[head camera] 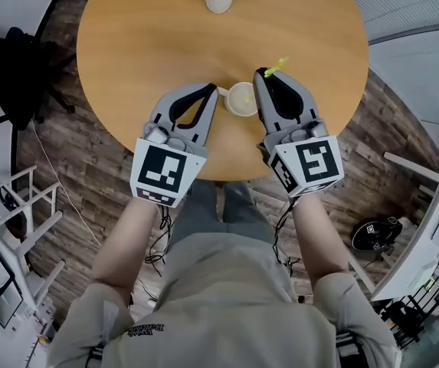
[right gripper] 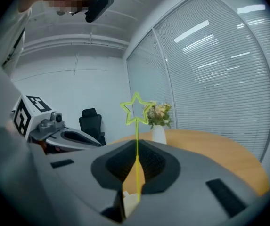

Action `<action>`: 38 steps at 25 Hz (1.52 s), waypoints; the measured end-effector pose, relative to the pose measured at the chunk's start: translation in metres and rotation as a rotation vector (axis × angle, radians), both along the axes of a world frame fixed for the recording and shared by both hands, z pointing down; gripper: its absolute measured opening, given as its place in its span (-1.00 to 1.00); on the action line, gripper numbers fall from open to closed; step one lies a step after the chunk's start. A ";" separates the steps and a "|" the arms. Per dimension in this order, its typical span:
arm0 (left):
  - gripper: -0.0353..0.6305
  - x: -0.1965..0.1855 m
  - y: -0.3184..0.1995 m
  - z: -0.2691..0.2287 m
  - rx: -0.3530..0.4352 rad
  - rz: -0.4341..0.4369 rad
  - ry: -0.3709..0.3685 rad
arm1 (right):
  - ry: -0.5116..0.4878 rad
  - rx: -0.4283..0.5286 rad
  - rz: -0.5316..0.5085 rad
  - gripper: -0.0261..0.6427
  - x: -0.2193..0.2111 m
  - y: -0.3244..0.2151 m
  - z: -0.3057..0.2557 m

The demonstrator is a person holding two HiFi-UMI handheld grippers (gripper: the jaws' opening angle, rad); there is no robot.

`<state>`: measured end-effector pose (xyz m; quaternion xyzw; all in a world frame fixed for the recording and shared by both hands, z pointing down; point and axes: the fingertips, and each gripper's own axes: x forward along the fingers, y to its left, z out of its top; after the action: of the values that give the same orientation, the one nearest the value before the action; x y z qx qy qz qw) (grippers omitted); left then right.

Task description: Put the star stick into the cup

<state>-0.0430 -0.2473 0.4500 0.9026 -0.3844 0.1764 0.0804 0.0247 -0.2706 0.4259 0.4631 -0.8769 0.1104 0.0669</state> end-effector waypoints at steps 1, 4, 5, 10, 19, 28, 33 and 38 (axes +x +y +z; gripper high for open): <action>-0.83 0.002 0.000 0.005 -0.009 0.002 -0.002 | 0.001 -0.009 0.001 -0.82 0.001 -0.001 0.006; -0.83 0.003 0.001 0.021 -0.039 0.004 0.001 | -0.001 -0.028 0.003 -0.82 0.000 -0.002 0.021; -0.83 0.002 0.002 0.026 -0.052 0.004 0.007 | -0.003 -0.032 0.003 -0.82 -0.002 -0.001 0.026; -0.83 0.006 0.007 0.049 -0.123 -0.002 0.039 | -0.003 -0.052 0.004 -0.82 -0.008 0.003 0.049; -0.83 0.009 0.021 0.072 -0.182 0.009 0.036 | 0.014 -0.121 0.046 -0.82 -0.003 0.011 0.082; -0.83 0.016 0.035 0.075 -0.203 0.023 0.043 | 0.061 -0.158 0.085 -0.81 0.003 0.017 0.092; -0.83 0.013 0.037 0.065 -0.183 0.025 0.035 | 0.067 -0.152 0.090 -0.81 0.006 0.023 0.085; -0.83 0.014 0.034 0.049 -0.155 0.020 0.036 | 0.059 -0.131 0.094 -0.81 0.012 0.022 0.070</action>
<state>-0.0285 -0.2133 0.4988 0.9004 -0.3591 0.1901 0.1553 0.0369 -0.2482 0.4955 0.5014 -0.8427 0.1566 0.1177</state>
